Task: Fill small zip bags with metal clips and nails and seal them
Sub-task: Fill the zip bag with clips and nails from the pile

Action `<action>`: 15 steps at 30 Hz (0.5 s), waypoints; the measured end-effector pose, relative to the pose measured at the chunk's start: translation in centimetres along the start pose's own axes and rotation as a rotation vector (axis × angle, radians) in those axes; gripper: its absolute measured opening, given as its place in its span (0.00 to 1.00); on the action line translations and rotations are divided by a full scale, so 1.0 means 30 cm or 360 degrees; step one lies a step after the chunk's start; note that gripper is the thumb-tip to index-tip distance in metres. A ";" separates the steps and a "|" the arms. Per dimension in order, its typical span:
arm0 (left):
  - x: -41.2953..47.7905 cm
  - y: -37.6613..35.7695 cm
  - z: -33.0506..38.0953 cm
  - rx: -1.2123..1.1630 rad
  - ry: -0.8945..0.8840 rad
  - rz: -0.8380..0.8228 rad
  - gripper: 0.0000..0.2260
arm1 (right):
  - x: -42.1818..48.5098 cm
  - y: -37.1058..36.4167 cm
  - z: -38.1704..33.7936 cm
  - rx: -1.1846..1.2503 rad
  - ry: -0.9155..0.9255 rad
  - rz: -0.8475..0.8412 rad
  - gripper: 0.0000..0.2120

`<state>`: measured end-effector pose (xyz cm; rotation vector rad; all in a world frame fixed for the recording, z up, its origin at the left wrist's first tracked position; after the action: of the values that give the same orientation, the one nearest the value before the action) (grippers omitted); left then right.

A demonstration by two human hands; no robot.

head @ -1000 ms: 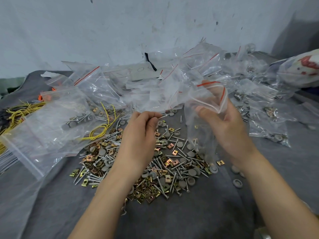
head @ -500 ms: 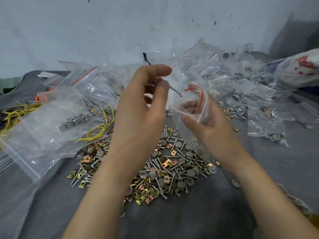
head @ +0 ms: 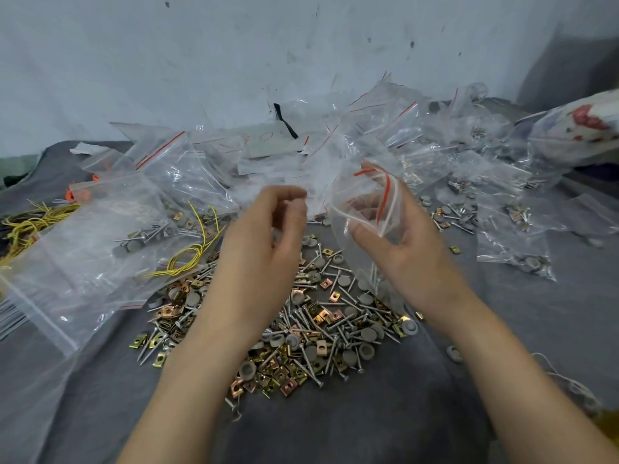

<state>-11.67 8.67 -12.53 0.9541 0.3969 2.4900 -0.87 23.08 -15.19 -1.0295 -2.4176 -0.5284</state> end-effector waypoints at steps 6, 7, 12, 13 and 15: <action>-0.101 -0.089 -0.078 0.0822 -0.0301 -0.0982 0.11 | -0.001 0.006 0.008 -0.0006 0.0013 0.0012 0.26; -0.114 -0.097 -0.083 0.0906 -0.0358 -0.1026 0.12 | -0.001 0.008 0.009 -0.0009 0.0010 0.0014 0.26; -0.132 -0.098 -0.112 0.1204 -0.0413 -0.1006 0.24 | -0.004 0.014 0.007 -0.0007 0.0007 0.0015 0.26; -0.130 -0.097 -0.116 0.1270 -0.0403 -0.1022 0.27 | -0.004 0.016 0.007 -0.0004 0.0004 0.0015 0.26; -0.127 -0.095 -0.117 0.1371 -0.0356 -0.1044 0.30 | -0.004 0.019 0.008 -0.0003 0.0001 0.0016 0.26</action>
<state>-10.69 8.85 -18.37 1.1313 1.4943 1.5659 -0.44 23.50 -15.35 -1.0418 -2.4107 -0.5279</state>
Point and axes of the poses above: each hand's wrist, its own x-axis towards the middle knuckle, its own y-axis out of the back of the hand, z = x × y, the point moved 2 cm from there along x, towards the middle knuckle, and after that the axes turned 7 degrees about z, right-handed, at the moved point
